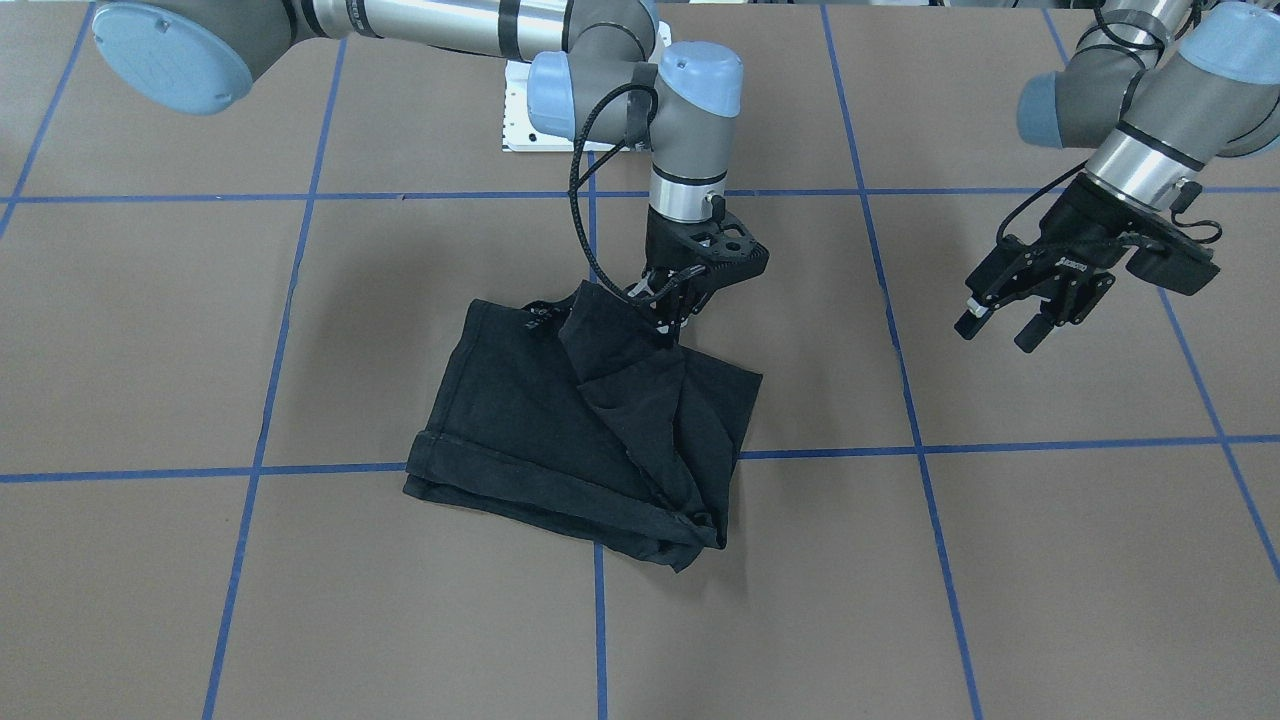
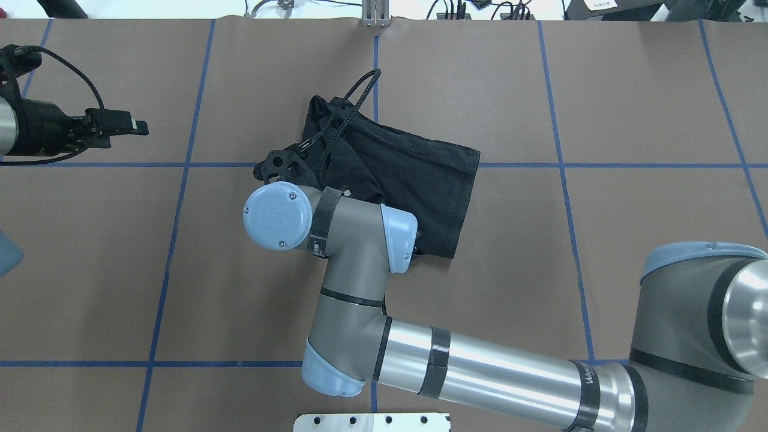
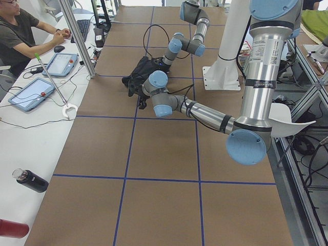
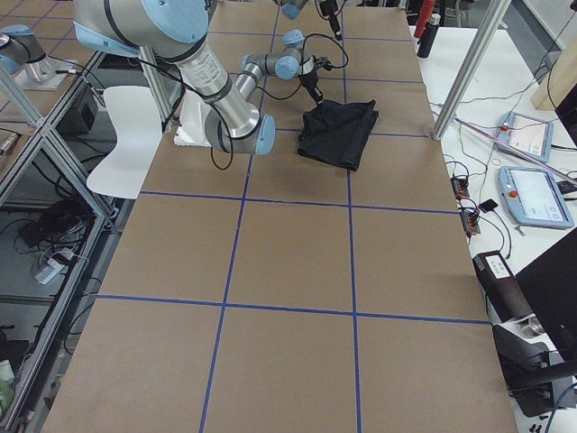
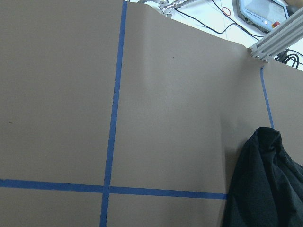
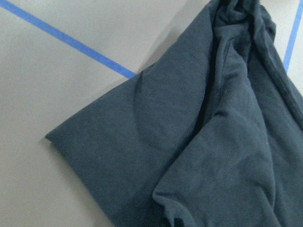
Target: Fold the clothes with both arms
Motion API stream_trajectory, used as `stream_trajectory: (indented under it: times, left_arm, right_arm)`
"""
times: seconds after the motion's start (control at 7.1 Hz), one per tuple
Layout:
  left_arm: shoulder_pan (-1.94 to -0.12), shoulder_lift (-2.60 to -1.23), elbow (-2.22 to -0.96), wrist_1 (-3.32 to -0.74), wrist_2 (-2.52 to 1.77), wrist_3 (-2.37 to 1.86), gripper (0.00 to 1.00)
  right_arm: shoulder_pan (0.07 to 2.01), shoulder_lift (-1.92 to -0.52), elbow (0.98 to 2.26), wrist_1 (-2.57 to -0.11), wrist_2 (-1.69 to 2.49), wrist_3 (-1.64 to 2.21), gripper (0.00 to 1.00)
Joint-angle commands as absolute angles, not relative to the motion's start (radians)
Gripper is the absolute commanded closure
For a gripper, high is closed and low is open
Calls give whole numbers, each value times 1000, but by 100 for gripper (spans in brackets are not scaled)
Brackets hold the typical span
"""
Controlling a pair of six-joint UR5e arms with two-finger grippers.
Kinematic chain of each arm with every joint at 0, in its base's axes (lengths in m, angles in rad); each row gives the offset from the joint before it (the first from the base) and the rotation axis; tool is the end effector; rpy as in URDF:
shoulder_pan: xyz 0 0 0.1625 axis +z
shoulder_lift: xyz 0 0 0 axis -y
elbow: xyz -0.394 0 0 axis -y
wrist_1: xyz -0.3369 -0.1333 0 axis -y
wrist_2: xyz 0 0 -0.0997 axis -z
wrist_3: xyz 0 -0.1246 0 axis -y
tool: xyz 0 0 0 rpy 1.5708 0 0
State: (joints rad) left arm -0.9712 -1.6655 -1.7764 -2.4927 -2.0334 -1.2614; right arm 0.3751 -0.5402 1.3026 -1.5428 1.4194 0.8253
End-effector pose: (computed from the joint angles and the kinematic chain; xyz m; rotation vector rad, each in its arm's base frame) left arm 0.2168 -0.4549 0.3995 0.3932 1.2027 -0.2891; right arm -0.6321 -0.4123 0.1483 0.5427 -0.5942 -0.2905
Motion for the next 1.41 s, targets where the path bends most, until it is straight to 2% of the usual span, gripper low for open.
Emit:
stream_trajectory:
  times: [0.0, 0.7, 0.99, 1.13, 1.27]
  left_arm:
    - [-971, -1678, -1776, -2493, -2033, -1264, 0]
    - [-968, -1697, -1779, -2491, -2031, -1307, 0]
    - [-966, -1698, -1779, -2491, -2031, -1312, 0]
    - [-966, -1700, -1776, -2490, -2029, -1312, 0]
    - [-966, -1698, -1776, -2491, -2031, -1310, 0]
  right_arm:
    - [461, -622, 1382, -1565, 1457, 816, 100]
    - [669, -797, 1388, -1549, 1509, 562, 100]
    - [670, -799, 1384, -1548, 1503, 564, 100]
    - [672, -805, 1384, -1545, 1503, 566, 1]
    - [676, -816, 1384, -1481, 1508, 568, 0]
